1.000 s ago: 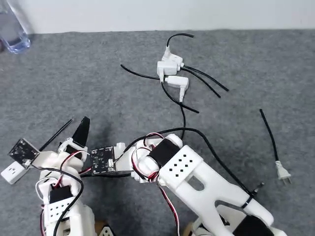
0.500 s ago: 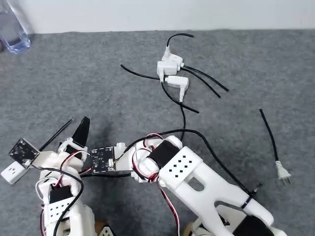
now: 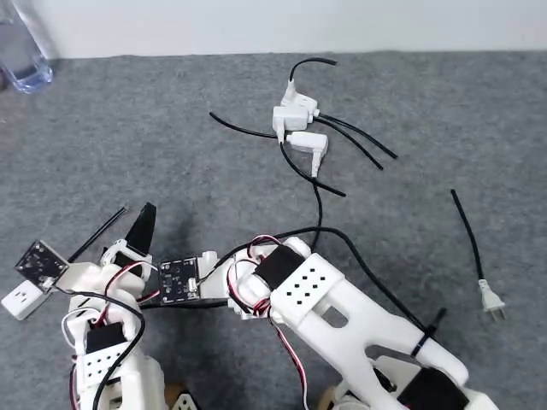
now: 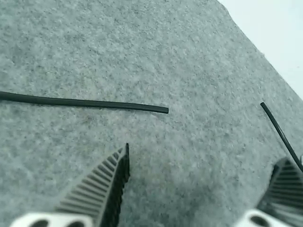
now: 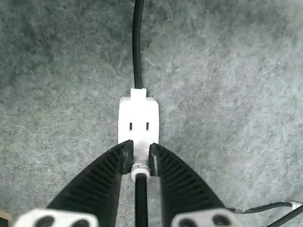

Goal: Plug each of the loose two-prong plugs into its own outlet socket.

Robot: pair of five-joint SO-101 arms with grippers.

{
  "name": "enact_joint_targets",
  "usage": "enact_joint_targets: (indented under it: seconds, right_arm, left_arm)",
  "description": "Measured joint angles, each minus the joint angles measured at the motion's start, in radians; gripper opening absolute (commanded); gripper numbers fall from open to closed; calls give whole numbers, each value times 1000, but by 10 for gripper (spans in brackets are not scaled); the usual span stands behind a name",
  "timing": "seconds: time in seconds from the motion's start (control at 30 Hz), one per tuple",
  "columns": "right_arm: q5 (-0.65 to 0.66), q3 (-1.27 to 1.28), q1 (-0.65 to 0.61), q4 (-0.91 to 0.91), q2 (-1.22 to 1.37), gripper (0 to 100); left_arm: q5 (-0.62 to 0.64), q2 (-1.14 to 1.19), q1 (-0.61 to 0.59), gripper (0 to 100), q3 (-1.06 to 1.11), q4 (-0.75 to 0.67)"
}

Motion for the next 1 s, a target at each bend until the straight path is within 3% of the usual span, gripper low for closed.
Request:
enact_joint_targets:
  seconds: [1.0]
  right_arm:
    - [-26,180,58,-117,-2,8]
  left_arm:
    - [0,0,0,434,0,0]
